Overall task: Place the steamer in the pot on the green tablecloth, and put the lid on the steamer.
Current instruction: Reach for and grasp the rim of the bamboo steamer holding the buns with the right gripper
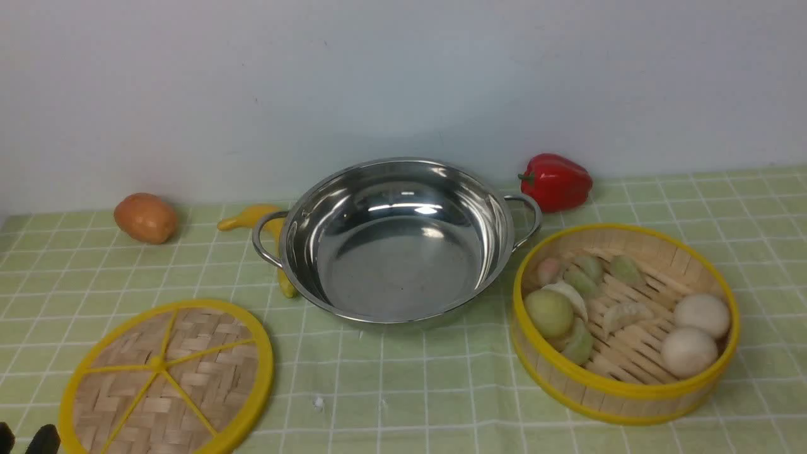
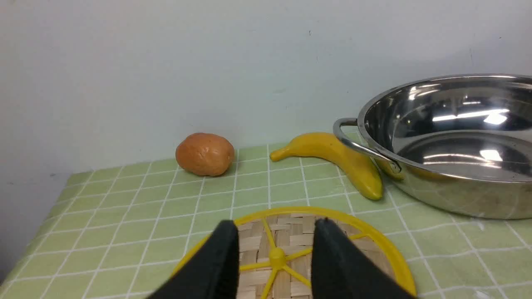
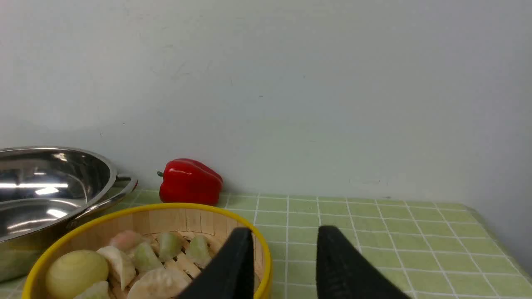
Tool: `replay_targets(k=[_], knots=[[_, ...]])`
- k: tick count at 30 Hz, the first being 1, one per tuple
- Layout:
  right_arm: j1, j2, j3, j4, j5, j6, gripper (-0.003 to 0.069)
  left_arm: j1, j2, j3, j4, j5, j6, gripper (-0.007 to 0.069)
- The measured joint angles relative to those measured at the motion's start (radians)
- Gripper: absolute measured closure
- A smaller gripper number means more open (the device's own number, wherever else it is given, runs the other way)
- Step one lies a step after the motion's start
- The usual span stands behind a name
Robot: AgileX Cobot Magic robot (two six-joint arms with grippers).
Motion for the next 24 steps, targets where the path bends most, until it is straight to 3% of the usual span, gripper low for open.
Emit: replay_targets(k=[20, 24], knots=[[0.0, 0.0, 0.0, 0.002, 0.0, -0.005, 0.0419, 0.0, 0.0, 0.0, 0.0, 0.0, 0.0, 0.0382], [0.0, 0.0, 0.0, 0.154, -0.048, 0.083, 0.0419, 0.0, 0.0, 0.0, -0.07, -0.017, -0.063, 0.0382]])
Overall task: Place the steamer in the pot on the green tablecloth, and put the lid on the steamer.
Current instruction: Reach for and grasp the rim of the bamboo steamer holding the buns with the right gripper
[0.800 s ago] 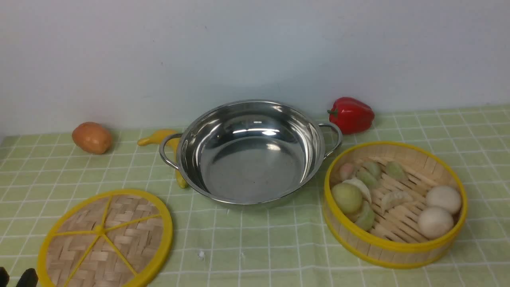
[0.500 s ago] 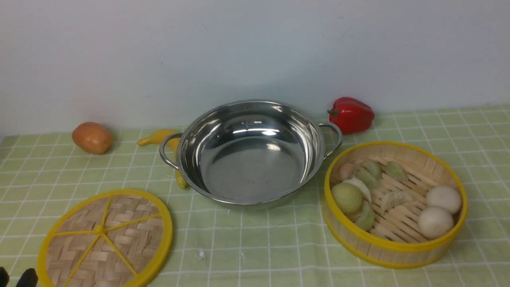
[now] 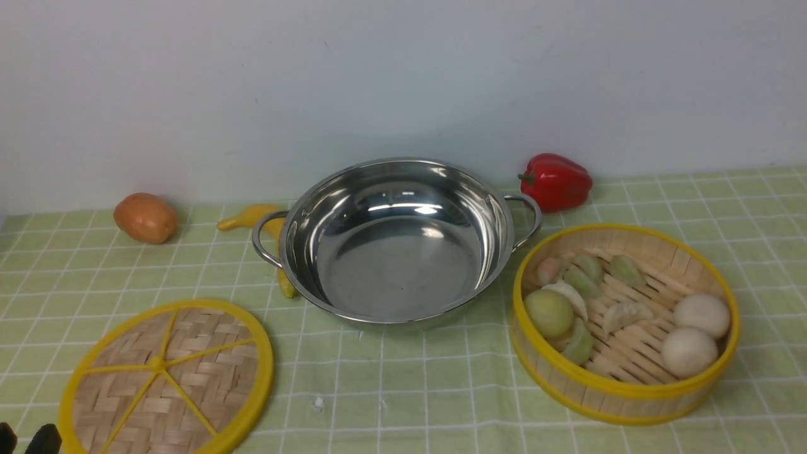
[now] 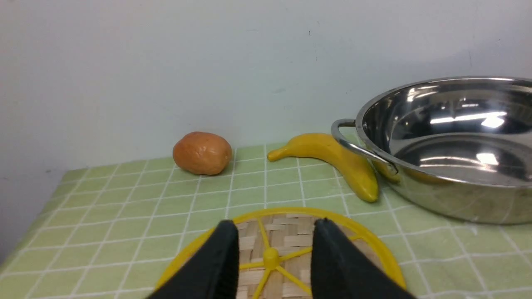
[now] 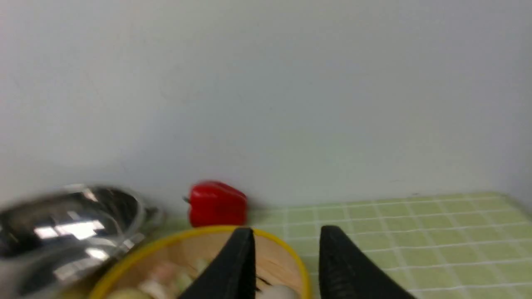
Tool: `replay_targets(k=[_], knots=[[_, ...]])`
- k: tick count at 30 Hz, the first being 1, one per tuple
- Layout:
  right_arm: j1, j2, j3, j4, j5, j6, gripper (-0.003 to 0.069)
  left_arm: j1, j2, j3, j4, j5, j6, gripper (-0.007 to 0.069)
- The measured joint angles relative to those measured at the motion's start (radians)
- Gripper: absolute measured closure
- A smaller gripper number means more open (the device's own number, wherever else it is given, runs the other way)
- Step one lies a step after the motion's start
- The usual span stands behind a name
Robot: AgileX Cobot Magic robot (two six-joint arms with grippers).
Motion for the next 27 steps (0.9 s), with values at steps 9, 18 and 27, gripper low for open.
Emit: replay_targets(k=[9, 18, 27], knots=[[0.0, 0.0, 0.0, 0.484, -0.138, 0.293, 0.0419, 0.0, 0.0, 0.0, -0.432, -0.188, -0.352, 0.0382], [0.0, -0.001, -0.015, 0.526, -0.151, 0.311, 0.0419, 0.0, 0.0, 0.002, -0.451, -0.48, -0.389, 0.0382], [0.0, 0.143, -0.415, 0.174, -0.225, 0.169, 0.0419, 0.0, 0.156, -0.341, -0.253, -0.586, -0.307, 0.0382]])
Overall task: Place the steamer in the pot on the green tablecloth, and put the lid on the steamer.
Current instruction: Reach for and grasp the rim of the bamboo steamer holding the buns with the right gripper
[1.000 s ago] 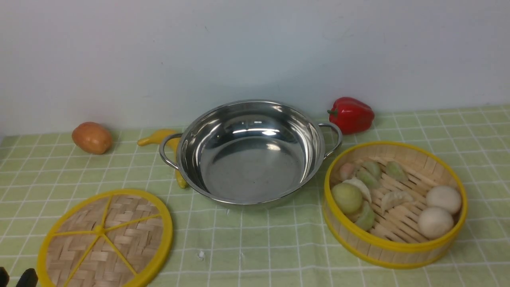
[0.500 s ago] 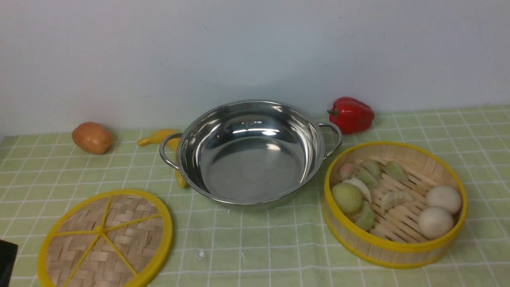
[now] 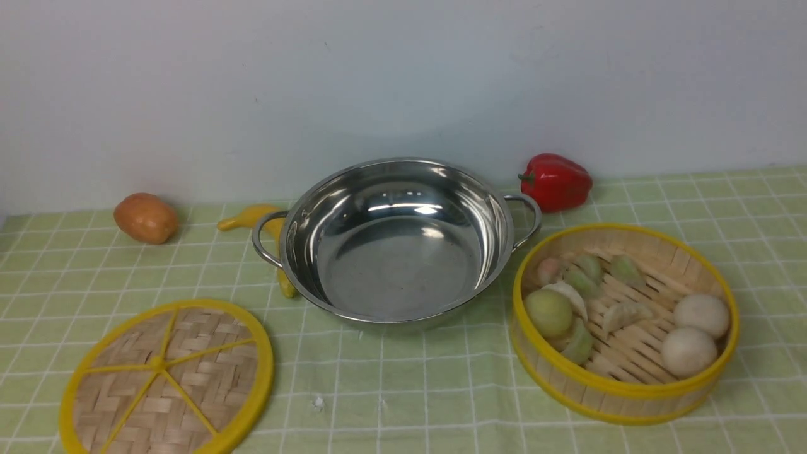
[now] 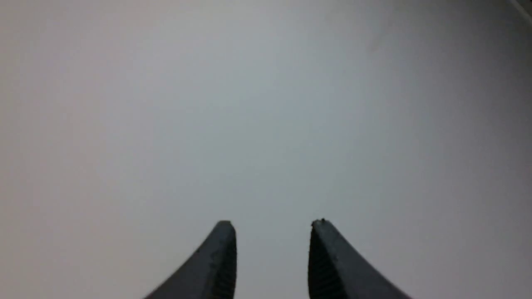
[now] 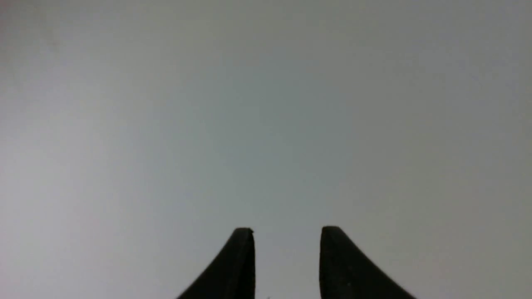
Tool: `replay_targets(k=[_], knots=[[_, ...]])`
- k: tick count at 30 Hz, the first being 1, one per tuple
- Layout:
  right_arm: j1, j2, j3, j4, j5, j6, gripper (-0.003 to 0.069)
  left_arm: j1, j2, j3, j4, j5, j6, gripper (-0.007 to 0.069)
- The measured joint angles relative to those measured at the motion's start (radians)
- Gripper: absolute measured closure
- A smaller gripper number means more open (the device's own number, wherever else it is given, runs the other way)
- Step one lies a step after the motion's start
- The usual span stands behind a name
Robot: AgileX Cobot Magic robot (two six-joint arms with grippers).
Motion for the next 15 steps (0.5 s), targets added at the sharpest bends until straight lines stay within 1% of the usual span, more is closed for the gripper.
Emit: replay_targets(k=[2, 4, 5, 6, 8, 9, 10, 11, 13, 15], knots=[[0.0, 0.098, -0.1, -0.083, 0.103, -0.011, 0.0419, 0.0, 0.07, -0.091, 0.032, 0.152, 0.031, 0.0382], [0.0, 0.241, -0.209, -0.158, 0.272, -0.018, 0.0419, 0.0, 0.196, -0.205, 0.079, 0.426, 0.07, 0.0382], [0.0, 0.333, -0.275, -0.195, 0.428, -0.033, 0.0419, 0.0, 0.254, -0.253, 0.097, 0.552, 0.087, 0.0382], [0.0, 0.412, -0.325, -0.218, 0.54, -0.056, 0.0419, 0.0, 0.324, -0.302, 0.116, 0.673, 0.106, 0.0382], [0.0, 0.555, -0.402, -0.242, 0.717, -0.118, 0.0419, 0.0, 0.428, -0.357, 0.136, 0.89, 0.146, 0.0382], [0.0, 0.633, -0.438, -0.243, 0.794, -0.159, 0.0419, 0.0, 0.472, -0.374, 0.142, 0.947, 0.158, 0.0382], [0.0, 0.648, -0.445, -0.243, 0.807, -0.167, 0.0419, 0.0, 0.494, -0.381, 0.146, 0.981, 0.166, 0.0382], [0.0, 0.755, -0.496, -0.234, 0.88, -0.234, 0.0419, 0.0, 0.568, -0.399, 0.154, 1.099, 0.193, 0.0382], [0.0, 0.904, -0.551, -0.195, 0.932, -0.313, 0.0419, 0.0, 0.664, -0.409, 0.161, 1.195, 0.234, 0.0382], [0.0, 1.044, -0.597, -0.157, 0.945, -0.381, 0.0419, 0.0, 0.742, -0.411, 0.161, 1.241, 0.266, 0.0382]])
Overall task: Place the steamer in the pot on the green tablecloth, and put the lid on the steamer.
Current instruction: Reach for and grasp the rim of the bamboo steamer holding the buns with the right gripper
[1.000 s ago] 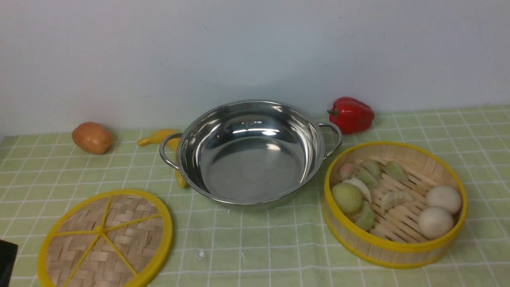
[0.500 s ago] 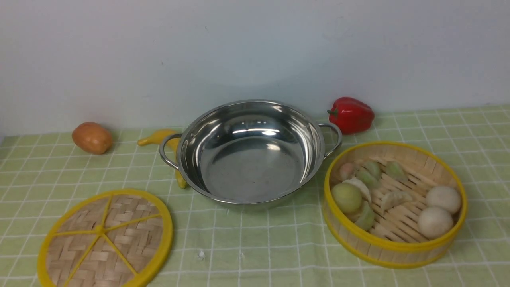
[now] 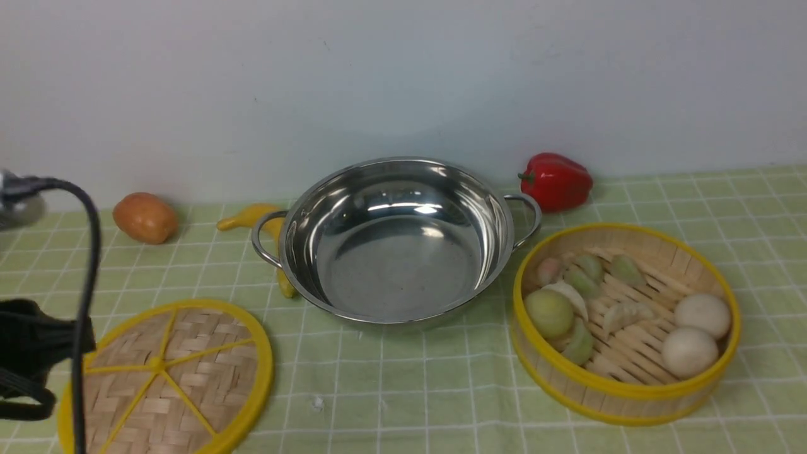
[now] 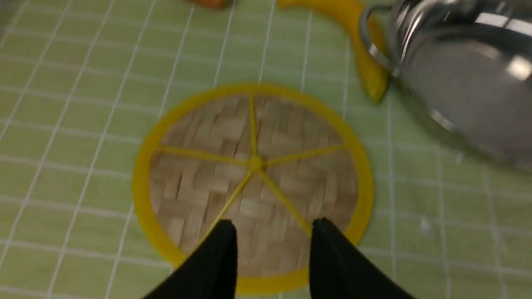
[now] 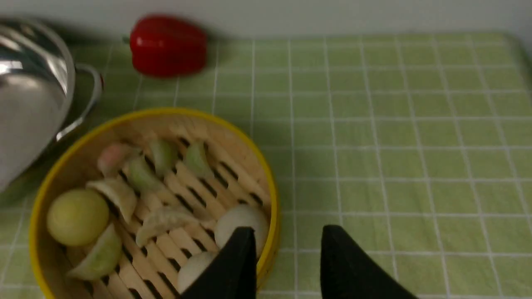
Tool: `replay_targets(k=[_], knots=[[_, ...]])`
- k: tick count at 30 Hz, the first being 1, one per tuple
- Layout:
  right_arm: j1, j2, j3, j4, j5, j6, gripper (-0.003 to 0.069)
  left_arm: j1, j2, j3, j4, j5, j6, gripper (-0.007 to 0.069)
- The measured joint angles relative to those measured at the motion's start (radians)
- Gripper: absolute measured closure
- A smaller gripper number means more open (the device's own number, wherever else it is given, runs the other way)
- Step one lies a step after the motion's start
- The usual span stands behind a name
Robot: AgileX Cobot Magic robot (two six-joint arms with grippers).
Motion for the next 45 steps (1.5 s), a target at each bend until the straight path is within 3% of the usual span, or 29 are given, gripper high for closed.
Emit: replay_targets(k=[4, 10, 20, 32, 35, 36, 45], knots=[[0.0, 0.241, -0.109, 0.051, 0.0, -0.117, 0.0419, 0.0, 0.15, -0.002, 0.002, 0.049, 0.053, 0.0382], [0.0, 0.495, -0.235, 0.048, 0.031, -0.198, 0.0419, 0.0, 0.241, -0.002, 0.002, 0.051, 0.082, 0.0382], [0.0, 0.667, -0.288, 0.038, 0.027, -0.322, 0.0419, 0.0, 0.25, -0.005, 0.002, 0.042, 0.084, 0.0382], [0.0, 0.758, -0.291, 0.055, 0.007, -0.365, 0.0427, 0.0, 0.25, -0.006, 0.002, 0.015, 0.085, 0.0382], [0.0, 0.776, -0.291, 0.054, 0.006, -0.352, 0.0506, 0.0, 0.25, -0.006, 0.002, 0.01, 0.085, 0.0382], [0.0, 0.776, -0.291, 0.049, 0.002, -0.328, 0.0582, 0.0, 0.25, -0.006, 0.002, 0.003, 0.085, 0.0382], [0.0, 0.77, -0.296, -0.039, 0.09, -0.269, 0.0592, 0.0, 0.25, -0.006, 0.002, -0.008, 0.085, 0.0382]])
